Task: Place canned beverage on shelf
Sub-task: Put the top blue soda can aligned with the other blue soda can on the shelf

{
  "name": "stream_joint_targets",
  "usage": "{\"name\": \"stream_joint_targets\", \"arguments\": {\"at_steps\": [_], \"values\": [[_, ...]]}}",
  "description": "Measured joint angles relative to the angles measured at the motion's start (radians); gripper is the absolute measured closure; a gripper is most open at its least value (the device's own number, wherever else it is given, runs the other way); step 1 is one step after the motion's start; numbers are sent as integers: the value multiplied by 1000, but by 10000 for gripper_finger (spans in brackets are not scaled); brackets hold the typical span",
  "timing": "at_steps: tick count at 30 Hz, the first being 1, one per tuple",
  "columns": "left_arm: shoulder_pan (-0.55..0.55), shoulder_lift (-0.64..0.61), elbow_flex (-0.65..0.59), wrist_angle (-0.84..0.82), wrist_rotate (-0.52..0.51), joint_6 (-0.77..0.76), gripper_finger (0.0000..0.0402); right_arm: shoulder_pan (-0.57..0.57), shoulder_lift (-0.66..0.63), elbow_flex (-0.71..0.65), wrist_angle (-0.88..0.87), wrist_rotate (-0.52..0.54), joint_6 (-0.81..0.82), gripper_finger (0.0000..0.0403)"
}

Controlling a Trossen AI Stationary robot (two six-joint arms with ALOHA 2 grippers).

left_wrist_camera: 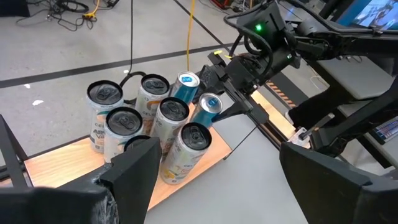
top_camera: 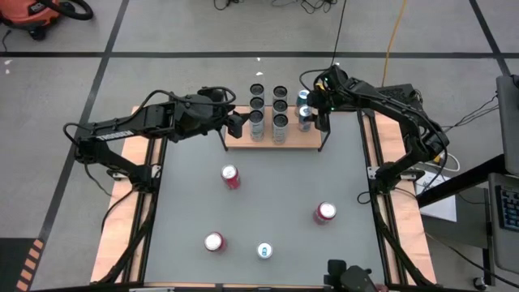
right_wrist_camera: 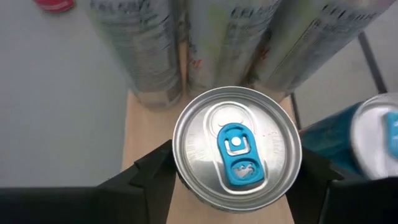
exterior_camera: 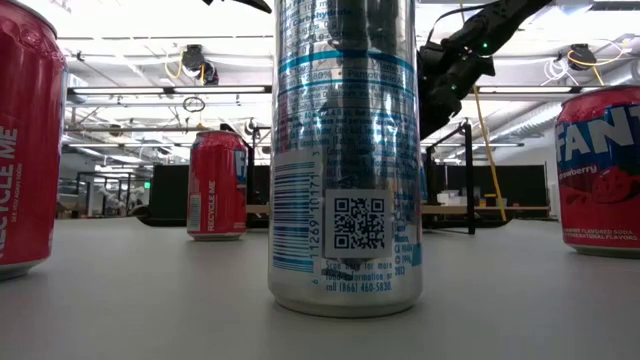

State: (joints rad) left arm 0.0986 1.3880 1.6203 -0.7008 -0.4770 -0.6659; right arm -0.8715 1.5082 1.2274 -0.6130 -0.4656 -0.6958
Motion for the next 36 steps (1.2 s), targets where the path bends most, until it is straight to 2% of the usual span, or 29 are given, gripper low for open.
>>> {"name": "stream_joint_targets", "arguments": {"at_steps": [9,28,31,36], "values": [[0,0,0,-1,3,-1,73,0,0,0,20,-1,3,160],[0,0,0,-52,3,-8,73,0,-50,45,12,16,43,158],[-1,0,0,-51,3,-8,73,0,-77,89,-43,-7,90,158],[-3,0,0,-49,14,-8,73,24,-164,167,-261,-10,233,159]]}}
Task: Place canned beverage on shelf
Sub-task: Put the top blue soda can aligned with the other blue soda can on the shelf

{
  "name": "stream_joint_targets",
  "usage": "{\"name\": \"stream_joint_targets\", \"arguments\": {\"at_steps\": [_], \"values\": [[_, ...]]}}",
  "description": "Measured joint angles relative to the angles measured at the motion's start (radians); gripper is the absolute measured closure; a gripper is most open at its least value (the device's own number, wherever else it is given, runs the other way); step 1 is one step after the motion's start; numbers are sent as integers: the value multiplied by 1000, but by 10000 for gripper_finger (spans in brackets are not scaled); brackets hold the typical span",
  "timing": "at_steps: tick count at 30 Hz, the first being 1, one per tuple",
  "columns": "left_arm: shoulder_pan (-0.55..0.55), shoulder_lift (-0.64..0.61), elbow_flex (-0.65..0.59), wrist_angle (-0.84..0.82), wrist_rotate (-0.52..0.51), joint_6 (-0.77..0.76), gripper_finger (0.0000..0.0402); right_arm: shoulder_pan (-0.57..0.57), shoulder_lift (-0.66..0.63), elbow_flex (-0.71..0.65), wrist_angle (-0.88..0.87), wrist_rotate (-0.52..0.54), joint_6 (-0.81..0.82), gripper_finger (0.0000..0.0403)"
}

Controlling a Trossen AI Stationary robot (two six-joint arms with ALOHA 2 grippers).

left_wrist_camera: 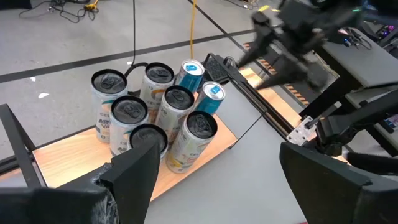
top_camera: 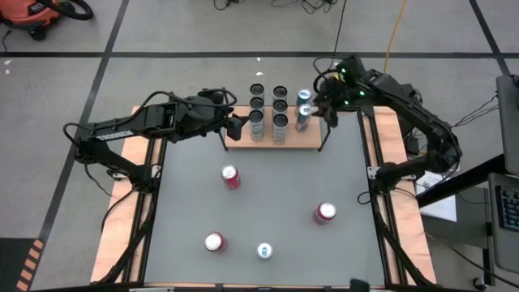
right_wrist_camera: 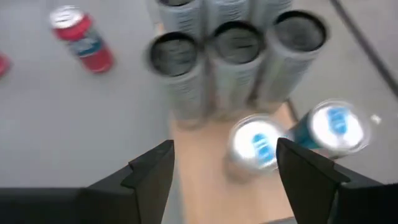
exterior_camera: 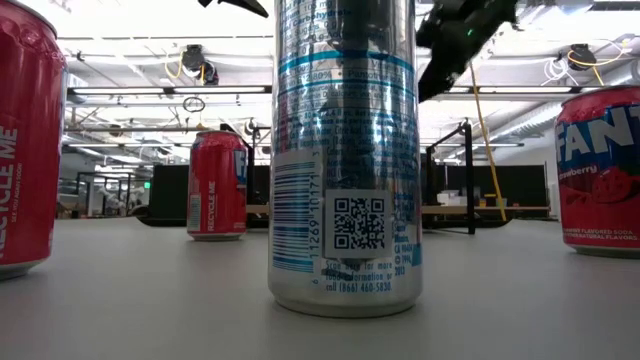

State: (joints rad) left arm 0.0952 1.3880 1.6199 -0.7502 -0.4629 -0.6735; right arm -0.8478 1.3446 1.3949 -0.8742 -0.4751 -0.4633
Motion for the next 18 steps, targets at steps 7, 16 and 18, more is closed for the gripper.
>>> {"name": "stream_joint_targets", "arguments": {"at_steps": [7,16,18], "values": [[3,0,0,0,1,3,73,74,-38,0,-144,20,-3,185],[3,0,0,-2,2,9,73,77,48,-116,-36,52,36,295],[3,0,0,-3,3,7,73,77,49,-143,4,53,32,328]]}}
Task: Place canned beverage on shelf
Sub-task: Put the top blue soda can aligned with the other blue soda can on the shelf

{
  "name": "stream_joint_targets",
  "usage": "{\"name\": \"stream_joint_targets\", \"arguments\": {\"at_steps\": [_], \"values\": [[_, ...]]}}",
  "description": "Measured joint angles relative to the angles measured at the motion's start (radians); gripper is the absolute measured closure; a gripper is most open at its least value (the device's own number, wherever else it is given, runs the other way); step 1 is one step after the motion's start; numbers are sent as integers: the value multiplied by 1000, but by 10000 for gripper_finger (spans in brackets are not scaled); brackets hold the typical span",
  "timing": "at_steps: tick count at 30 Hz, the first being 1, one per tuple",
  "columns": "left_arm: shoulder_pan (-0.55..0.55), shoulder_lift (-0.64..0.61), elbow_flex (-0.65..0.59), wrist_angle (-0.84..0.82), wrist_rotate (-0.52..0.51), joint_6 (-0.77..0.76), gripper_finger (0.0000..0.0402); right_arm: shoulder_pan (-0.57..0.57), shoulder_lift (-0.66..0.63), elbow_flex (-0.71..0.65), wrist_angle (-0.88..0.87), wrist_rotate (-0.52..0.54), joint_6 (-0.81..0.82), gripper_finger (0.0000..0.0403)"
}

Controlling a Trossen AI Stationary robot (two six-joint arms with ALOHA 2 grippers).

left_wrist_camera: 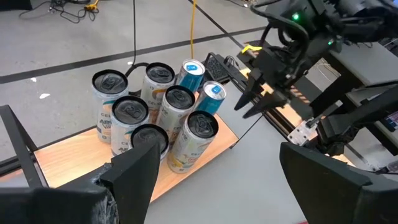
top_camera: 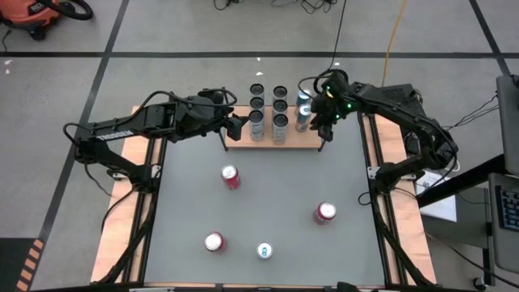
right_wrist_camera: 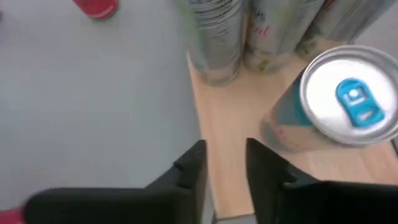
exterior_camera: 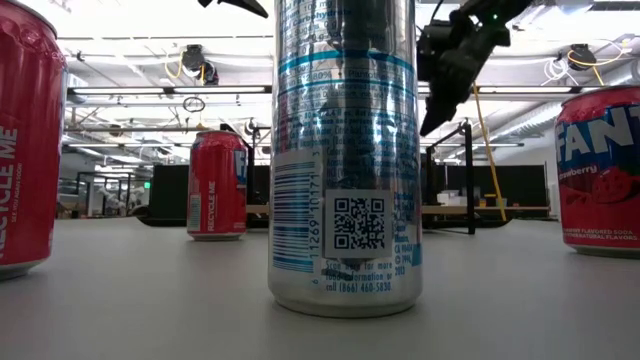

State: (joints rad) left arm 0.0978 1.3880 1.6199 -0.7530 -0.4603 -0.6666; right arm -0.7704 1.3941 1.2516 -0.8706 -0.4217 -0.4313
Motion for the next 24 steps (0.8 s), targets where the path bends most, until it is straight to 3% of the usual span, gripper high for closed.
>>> {"name": "stream_joint_targets", "arguments": {"at_steps": [4,6,9,19,24], "values": [[0,0,0,-8,0,-5,73,-3,0,-17,89,6,-3,387],[0,0,0,-19,0,-5,73,-7,0,-17,130,14,-16,398],[0,0,0,-28,0,-6,73,-7,0,-17,151,59,-20,392],[0,0,0,-58,0,-6,73,-8,15,-17,141,59,-57,401],[0,0,0,-76,0,-7,73,-14,45,-17,134,123,-56,402]]}}
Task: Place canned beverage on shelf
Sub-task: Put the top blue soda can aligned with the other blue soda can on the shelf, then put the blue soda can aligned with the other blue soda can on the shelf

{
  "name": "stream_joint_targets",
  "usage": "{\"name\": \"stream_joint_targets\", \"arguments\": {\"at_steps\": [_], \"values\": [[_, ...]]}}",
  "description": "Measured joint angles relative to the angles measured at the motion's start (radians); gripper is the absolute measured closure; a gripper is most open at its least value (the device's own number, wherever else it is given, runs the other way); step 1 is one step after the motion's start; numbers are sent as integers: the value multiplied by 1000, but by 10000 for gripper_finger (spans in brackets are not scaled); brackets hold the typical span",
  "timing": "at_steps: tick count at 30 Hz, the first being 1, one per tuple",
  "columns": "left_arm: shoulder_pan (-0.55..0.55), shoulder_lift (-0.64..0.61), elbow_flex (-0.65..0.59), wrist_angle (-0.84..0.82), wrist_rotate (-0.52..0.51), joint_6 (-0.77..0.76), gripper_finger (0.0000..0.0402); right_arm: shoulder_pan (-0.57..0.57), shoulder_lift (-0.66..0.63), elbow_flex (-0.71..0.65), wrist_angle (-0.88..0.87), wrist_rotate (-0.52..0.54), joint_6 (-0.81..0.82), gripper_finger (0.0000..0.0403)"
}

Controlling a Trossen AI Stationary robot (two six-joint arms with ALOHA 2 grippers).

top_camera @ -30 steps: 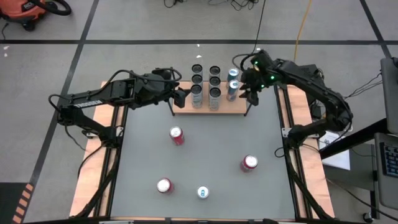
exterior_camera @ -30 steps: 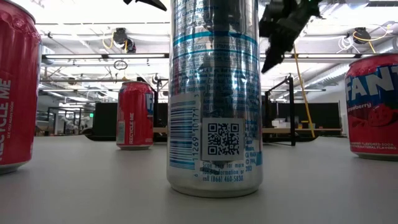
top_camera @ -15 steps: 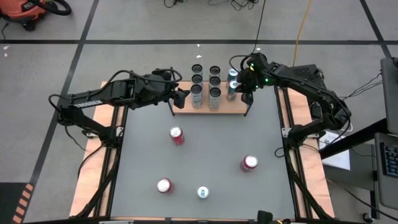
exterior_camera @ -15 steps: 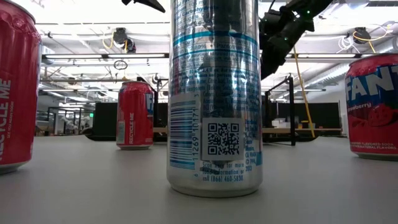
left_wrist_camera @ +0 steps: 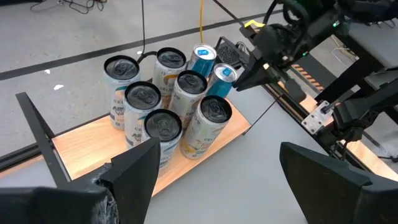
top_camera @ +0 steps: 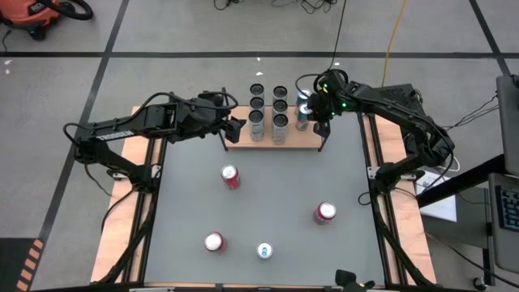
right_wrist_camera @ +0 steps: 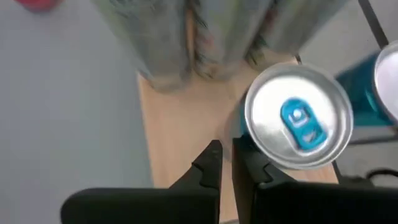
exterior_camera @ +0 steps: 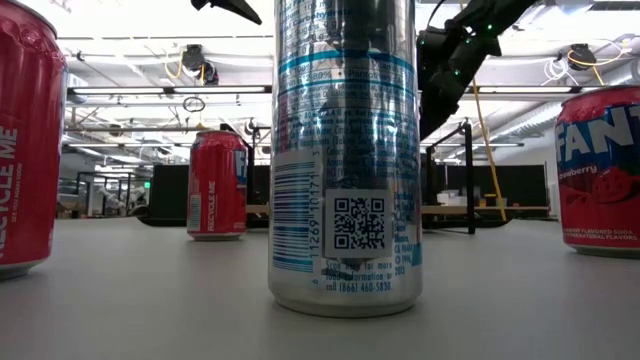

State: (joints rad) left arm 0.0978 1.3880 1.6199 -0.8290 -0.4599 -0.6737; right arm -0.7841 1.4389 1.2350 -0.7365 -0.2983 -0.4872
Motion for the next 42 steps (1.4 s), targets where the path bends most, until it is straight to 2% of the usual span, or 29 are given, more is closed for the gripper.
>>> {"name": "stream_joint_targets", "arguments": {"at_steps": [8,14,19,24,28,33,36,42], "values": [[0,0,0,0,16,-1,73,-2,3,0,0,89,1,402],[0,0,0,0,19,3,73,-2,-28,0,-43,86,53,403],[0,0,0,-8,36,7,73,1,-111,0,-107,2,124,403],[0,0,0,-23,69,8,73,30,-216,0,-143,-90,300,403],[0,0,0,-20,133,33,73,92,-291,0,-173,-179,429,403],[-26,0,0,-19,262,64,73,225,-357,0,-224,-176,571,403],[-88,0,0,-19,314,78,73,304,-381,0,-239,-174,663,403],[-260,18,0,-17,317,56,73,460,-422,0,-250,-88,859,403]]}}
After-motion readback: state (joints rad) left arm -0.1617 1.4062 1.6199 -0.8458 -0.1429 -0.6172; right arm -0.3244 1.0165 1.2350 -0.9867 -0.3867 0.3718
